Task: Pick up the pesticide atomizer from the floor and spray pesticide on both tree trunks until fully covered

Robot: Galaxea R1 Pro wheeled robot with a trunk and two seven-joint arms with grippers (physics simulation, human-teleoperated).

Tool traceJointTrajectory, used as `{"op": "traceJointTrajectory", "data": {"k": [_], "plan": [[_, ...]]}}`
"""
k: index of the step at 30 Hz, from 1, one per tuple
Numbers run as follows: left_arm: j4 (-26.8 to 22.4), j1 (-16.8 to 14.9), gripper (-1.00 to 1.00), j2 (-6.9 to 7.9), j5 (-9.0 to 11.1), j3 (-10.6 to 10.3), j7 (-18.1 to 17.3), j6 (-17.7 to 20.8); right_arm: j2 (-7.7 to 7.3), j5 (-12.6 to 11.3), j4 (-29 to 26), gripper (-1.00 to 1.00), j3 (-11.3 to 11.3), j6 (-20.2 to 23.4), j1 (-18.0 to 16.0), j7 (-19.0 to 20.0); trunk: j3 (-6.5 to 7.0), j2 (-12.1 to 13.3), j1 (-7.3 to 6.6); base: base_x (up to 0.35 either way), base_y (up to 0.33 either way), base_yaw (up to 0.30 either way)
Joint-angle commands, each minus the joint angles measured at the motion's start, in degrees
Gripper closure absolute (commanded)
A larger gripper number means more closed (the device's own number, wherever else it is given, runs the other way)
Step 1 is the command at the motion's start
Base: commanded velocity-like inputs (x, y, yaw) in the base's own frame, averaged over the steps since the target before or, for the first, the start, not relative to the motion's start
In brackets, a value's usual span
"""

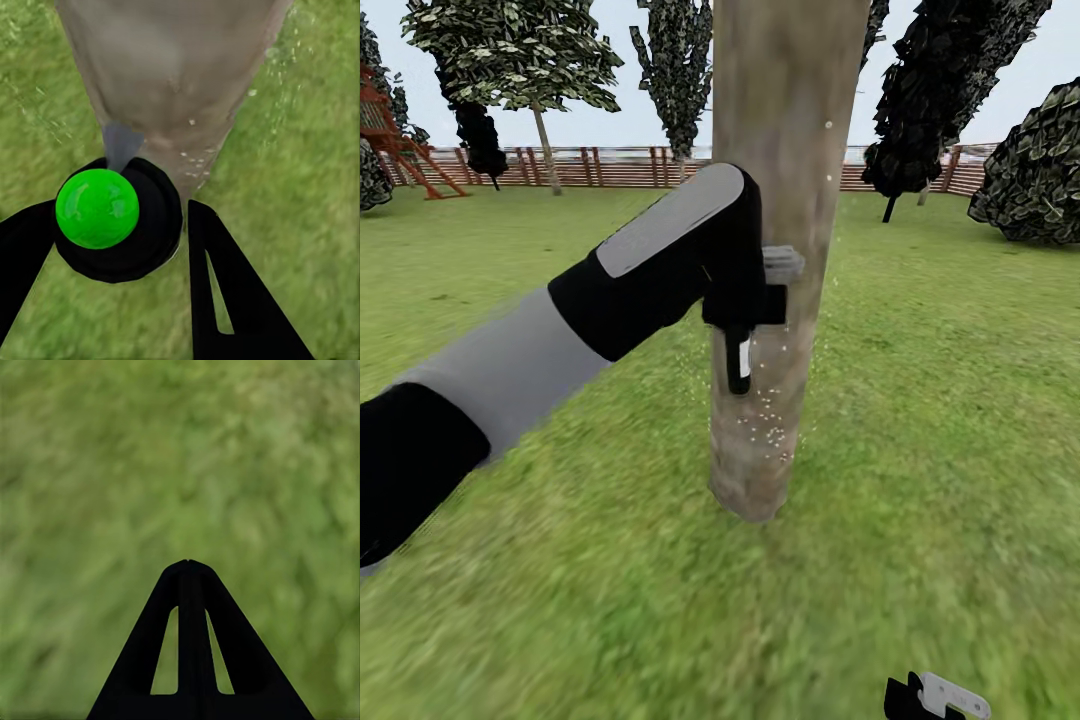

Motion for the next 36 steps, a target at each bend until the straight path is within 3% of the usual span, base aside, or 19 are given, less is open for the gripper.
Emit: {"op": "traceJointTrajectory", "data": {"k": [1,6,15,22,26,30,36], "plan": [[1.09,-1.34,1.0,-0.06,0.5,-0.02,0.42,0.61,0.05,0.32,0.0,1.0,-0.12,-0.12,-0.03,-0.09,-0.05,-0.02,-0.01,0.0,0.0,0.0],[4.22,-5.44,1.0,-0.02,3.44,-0.05,0.42,0.62,0.05,0.32,0.0,1.0,-0.12,-0.12,-0.03,-0.09,-0.05,-0.02,-0.01,-0.005,0.0,0.0],[5.0,-7.0,1.0,-0.12,3.78,-0.06,0.42,0.61,0.05,0.32,0.0,1.0,-0.12,-0.12,-0.03,-0.09,-0.05,-0.02,-0.01,-0.189,0.0,0.0],[8.73,-16.91,1.0,-0.13,3.77,0.03,0.29,2.52,0.05,0.32,0.0,1.0,-0.05,-0.12,-0.03,-0.09,-0.05,-0.02,-0.01,-0.009,0.0,0.0],[8.93,-19.87,1.0,-0.11,4.03,0.03,0.29,2.69,0.05,0.32,0.0,1.0,-0.03,-0.12,-0.03,-0.09,-0.05,-0.02,-0.01,0.0,0.0,0.0],[8.74,-24.01,1.0,-0.03,6.66,0.01,0.28,2.72,0.05,0.32,0.0,1.0,0.08,-0.12,-0.03,-0.09,-0.05,-0.02,-0.01,0.0,0.0,0.0],[8.26,-26.45,1.0,-0.15,6.77,0.05,0.25,2.72,0.05,0.32,0.0,1.0,0.22,-0.13,-0.03,-0.09,-0.05,-0.02,-0.01,0.0,0.0,0.0]]}}
